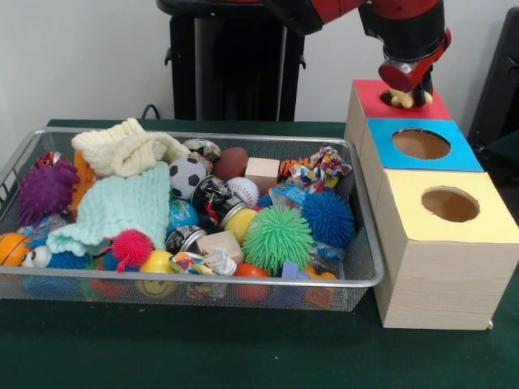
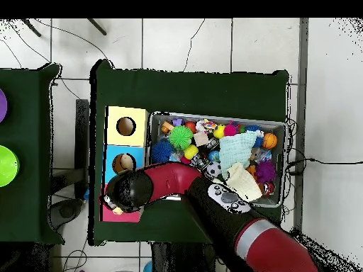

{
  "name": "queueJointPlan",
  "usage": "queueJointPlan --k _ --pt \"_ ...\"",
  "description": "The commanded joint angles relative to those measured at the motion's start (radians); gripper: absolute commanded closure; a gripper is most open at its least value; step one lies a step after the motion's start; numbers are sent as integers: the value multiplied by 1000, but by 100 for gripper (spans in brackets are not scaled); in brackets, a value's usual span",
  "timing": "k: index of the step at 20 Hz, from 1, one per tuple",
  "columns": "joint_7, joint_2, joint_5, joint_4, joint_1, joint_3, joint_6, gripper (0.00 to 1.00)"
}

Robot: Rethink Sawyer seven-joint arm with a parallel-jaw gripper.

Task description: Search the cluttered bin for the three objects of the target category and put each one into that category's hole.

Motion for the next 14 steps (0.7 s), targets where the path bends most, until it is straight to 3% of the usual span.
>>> queueJointPlan --k 1,14 --pt "102 25 -27 -66 8 -30 -79 100" --pt "83 34 -36 -78 29 -63 -23 100"
